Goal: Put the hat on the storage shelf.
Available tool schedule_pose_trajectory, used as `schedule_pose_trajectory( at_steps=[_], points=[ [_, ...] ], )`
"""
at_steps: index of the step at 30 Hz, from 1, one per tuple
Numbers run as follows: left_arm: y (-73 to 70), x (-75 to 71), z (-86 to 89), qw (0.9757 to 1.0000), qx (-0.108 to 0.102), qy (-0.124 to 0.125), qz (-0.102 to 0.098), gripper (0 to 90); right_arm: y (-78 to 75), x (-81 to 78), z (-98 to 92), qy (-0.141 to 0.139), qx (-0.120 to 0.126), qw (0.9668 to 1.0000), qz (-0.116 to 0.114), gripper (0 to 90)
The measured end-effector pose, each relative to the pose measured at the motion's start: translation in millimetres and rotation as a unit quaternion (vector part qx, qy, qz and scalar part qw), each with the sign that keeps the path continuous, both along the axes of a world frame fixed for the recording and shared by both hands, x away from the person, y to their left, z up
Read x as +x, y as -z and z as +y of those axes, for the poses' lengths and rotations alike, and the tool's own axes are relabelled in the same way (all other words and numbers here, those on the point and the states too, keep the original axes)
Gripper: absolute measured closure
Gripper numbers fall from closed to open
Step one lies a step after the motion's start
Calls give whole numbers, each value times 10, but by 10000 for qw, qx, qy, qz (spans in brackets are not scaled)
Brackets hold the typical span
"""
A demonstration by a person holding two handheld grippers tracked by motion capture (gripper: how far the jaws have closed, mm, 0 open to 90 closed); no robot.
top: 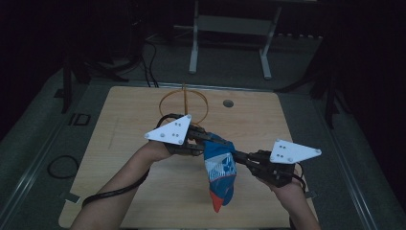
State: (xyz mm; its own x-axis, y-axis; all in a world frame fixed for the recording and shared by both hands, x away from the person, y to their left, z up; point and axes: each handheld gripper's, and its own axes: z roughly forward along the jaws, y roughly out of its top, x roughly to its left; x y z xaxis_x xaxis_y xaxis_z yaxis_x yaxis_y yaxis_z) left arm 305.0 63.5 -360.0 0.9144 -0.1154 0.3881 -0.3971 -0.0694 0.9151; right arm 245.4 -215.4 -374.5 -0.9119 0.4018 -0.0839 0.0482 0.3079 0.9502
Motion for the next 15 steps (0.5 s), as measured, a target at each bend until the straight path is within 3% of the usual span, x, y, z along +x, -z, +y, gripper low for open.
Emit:
schedule_pose_trajectory(
  at_steps=[2,4,5,11,15],
  points=[
    [-7,-3,11,10000,-18,-41,6,879,-21,-14,-1,111,-36,9999,-102,900],
    [-11,-1,15,9999,-64,-83,22,807,-31,-17,-6,159,-14,9998,-109,900],
    [-29,8,41,9997,-149,-179,110,807,-37,-13,-12,175,-1,9998,-89,900],
    [-68,-5,96,9981,118,-578,194,693,-79,23,-92,258,106,9996,-29,900],
    [-94,-20,158,9947,282,-927,336,644,-124,30,-138,303,202,9993,-43,900]
  ],
)
